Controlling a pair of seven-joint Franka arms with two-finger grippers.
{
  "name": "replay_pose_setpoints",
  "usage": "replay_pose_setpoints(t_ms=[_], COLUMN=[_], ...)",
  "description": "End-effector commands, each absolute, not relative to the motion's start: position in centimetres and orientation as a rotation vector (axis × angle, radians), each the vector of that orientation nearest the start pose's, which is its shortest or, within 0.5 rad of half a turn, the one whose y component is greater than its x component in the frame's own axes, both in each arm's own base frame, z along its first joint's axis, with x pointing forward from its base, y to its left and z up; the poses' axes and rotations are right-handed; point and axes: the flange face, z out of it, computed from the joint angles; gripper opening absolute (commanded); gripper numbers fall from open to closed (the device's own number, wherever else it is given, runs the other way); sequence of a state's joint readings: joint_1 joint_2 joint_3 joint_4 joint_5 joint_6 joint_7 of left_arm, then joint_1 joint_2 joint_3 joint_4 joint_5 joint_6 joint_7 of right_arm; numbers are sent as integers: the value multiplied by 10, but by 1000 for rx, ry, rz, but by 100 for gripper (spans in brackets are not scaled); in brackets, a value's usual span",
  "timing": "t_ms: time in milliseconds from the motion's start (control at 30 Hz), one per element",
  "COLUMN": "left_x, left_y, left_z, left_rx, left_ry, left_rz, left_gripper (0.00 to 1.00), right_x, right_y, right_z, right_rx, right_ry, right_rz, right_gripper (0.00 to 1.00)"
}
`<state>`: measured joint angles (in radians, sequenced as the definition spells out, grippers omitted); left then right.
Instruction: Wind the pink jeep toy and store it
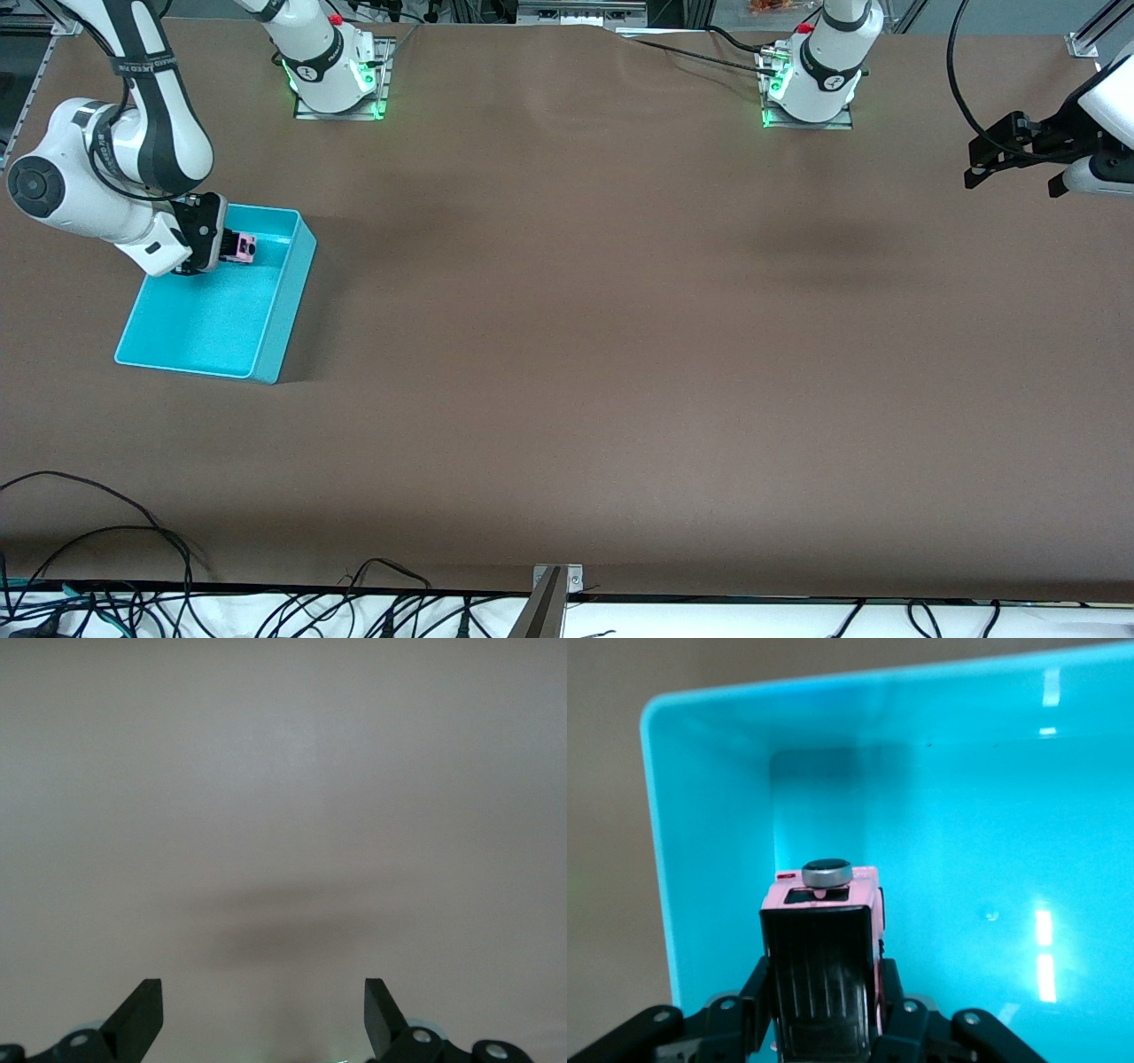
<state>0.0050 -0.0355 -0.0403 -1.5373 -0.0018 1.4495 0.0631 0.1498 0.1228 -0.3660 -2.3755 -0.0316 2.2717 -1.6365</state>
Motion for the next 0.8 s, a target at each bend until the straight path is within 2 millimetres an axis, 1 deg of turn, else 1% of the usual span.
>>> replay_pose_setpoints(t_ms=[0, 167, 200, 233, 267, 333, 367, 400, 533, 600, 700, 767], left_x=[533, 533, 533, 533, 533, 533, 533, 533, 533, 533, 533, 533], left_y=[-23, -23, -23, -23, -23, -23, -23, -23, -23, -23, -23, -23], left_z=[655, 655, 655, 655, 655, 655, 655, 655, 655, 655, 655, 655], left_rx=[-3158, -3158, -3158, -3158, -3158, -3158, -3158, -3158, -3158, -3158, -3158, -3158], left_ry=[154, 157, 159, 159, 159, 157, 159, 157, 159, 159, 159, 159], left_rz=[92, 92, 92, 92, 92, 92, 92, 92, 92, 92, 92, 92], left_gripper=[100, 100, 100, 100, 100, 100, 100, 100, 100, 100, 100, 100], right_x=[449, 445, 445, 446, 446, 447, 448, 448, 453, 463, 483, 497], right_y=[-108, -108, -108, -108, -108, -107, -107, -106, -100, -92, -85, -82], right_z=[239, 228, 228, 228, 228, 228, 228, 228, 231, 238, 257, 273], right_rx=[-2255, -2262, -2263, -2266, -2266, -2270, -2279, -2279, -2286, -2284, -2284, -2279], right_ry=[-2013, -2019, -2017, -2017, -2017, -2014, -2007, -2006, -1995, -2012, -2050, -2061], right_rz=[234, 235, 234, 233, 234, 236, 234, 232, 207, 181, 148, 136], right_gripper=[0, 0, 5, 14, 27, 47, 64, 100, 100, 100, 100, 100])
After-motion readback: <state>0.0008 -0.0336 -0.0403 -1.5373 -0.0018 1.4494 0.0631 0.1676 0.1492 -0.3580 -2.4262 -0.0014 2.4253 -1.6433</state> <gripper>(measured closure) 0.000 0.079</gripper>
